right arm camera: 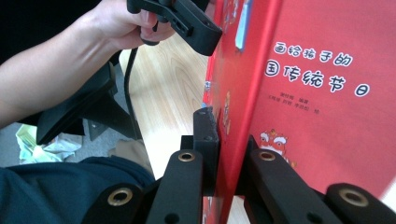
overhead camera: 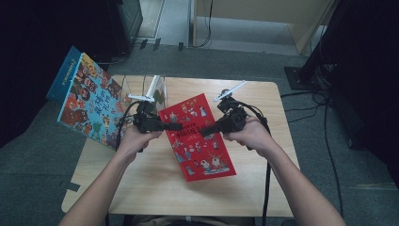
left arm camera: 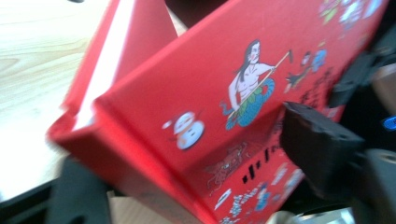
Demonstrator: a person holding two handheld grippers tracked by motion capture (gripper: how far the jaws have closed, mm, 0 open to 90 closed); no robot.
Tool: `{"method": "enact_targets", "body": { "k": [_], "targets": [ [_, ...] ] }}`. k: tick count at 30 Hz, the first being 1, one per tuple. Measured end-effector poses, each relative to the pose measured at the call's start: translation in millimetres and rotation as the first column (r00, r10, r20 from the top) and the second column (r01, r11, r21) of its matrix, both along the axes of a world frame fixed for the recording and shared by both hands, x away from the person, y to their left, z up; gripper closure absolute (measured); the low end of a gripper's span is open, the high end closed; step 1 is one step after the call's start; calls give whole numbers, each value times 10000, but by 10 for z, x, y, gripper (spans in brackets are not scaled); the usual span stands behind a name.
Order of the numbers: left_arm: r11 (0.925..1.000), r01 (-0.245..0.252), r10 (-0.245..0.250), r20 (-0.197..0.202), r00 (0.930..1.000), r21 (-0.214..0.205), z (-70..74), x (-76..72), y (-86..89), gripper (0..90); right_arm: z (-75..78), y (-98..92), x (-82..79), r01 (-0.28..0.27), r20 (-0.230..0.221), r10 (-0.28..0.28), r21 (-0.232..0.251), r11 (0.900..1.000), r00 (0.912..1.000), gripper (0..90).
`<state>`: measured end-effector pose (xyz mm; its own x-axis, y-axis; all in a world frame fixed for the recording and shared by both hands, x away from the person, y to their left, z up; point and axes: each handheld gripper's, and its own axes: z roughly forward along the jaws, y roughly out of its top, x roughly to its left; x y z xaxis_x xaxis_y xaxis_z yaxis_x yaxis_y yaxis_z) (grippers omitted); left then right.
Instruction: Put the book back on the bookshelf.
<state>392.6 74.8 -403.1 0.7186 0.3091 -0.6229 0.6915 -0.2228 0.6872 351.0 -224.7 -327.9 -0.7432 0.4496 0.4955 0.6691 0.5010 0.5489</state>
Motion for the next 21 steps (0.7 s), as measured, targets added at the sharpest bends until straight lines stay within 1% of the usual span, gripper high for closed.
{"method": "enact_targets", "body": {
  "k": [1, 2, 4, 5, 6, 8, 9, 10, 11, 12, 14, 16, 17, 19, 21],
  "targets": [
    [9999, -103, 104, 88, 9999, -121, 18, -6, 20, 327, 4, -8, 12, 45, -11, -45, 64, 10000, 10000, 873],
    [9997, -103, 104, 62, 9999, -227, 26, -2, 39, 353, 1, -18, 34, 77, -28, -77, 203, 9998, 10000, 876],
    [9995, -40, 43, 83, 10000, -328, 54, 5, 79, 421, -2, -43, 68, 156, -36, -155, 257, 9995, 9999, 884],
    [9995, -1, 6, 142, 9999, -311, 68, 7, 91, 439, -6, -50, 76, 115, 21, -115, 274, 9996, 9999, 884],
    [9996, 13, -11, 77, 10000, -268, 81, 10, 95, 461, -7, -53, 86, 4, 282, -8, 172, 9999, 9996, 884],
    [9998, 34, -34, 6, 10000, -186, 86, 21, 101, 465, -7, -50, 89, -12, 323, 7, 153, 9999, 9995, 883],
    [9998, 35, -35, 30, 10000, -178, 88, 22, 106, 474, -10, -49, 104, -7, 243, 4, 116, 9999, 9997, 883],
    [9997, 58, -59, -48, 10000, -224, 89, 25, 117, 484, -15, -48, 115, -2, 162, 0, 109, 9999, 9999, 881],
    [9996, 86, -88, -58, 9999, -267, 89, 27, 127, 509, -27, -49, 129, -12, 183, 11, 80, 10000, 9998, 873],
    [9991, 124, -127, -62, 9999, -408, 90, 22, 139, 523, -34, -54, 136, -22, 178, 20, 78, 10000, 9998, 873],
    [9986, 200, -205, -92, 9997, -491, 96, 19, 148, 554, -43, -66, 151, -131, 250, 128, 143, 9998, 9996, 862],
    [9976, 295, -298, -53, 9995, -621, 110, 16, 164, 583, -46, -74, 158, -184, 285, 180, 155, 9997, 9994, 848],
    [9970, 439, -440, -8, 9990, -631, 126, 17, 170, 607, -51, -78, 164, -138, 352, 133, 138, 9998, 9993, 836],
    [9960, 540, -538, 50, 9985, -712, 146, 8, 172, 644, -65, -85, 178, -225, 374, 223, 51, 9997, 9991, 815],
    [9954, 669, -661, 140, 9977, -687, 172, -3, 169, 663, -79, -92, 192, -329, 301, 327, 62, 9994, 9990, 805]
  ]
}}
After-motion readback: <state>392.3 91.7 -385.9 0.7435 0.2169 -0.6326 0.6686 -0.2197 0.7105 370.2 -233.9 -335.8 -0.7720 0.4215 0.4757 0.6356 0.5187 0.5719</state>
